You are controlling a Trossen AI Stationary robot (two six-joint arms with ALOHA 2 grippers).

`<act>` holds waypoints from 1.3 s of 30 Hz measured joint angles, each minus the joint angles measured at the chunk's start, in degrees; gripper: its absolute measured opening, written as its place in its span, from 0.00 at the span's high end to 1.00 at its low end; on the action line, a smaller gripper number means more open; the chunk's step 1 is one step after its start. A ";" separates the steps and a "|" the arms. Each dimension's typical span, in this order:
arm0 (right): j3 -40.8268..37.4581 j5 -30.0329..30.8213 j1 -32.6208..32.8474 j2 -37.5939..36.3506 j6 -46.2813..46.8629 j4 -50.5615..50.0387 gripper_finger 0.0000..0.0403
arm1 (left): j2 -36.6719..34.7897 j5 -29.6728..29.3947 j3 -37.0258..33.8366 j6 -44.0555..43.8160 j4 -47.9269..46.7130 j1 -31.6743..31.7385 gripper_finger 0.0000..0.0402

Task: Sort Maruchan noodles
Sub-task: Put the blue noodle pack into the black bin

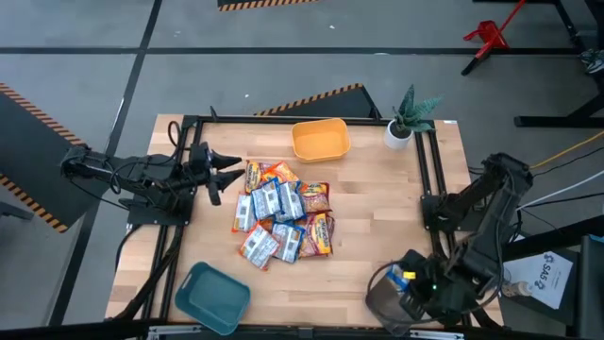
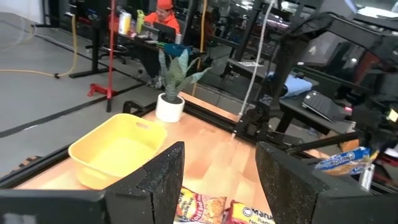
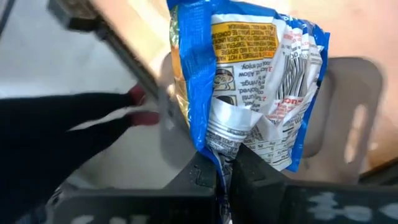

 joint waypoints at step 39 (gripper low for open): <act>0.02 -9.02 0.21 11.94 -6.60 3.95 0.97 | -0.02 -1.51 0.00 -0.50 0.00 0.00 0.52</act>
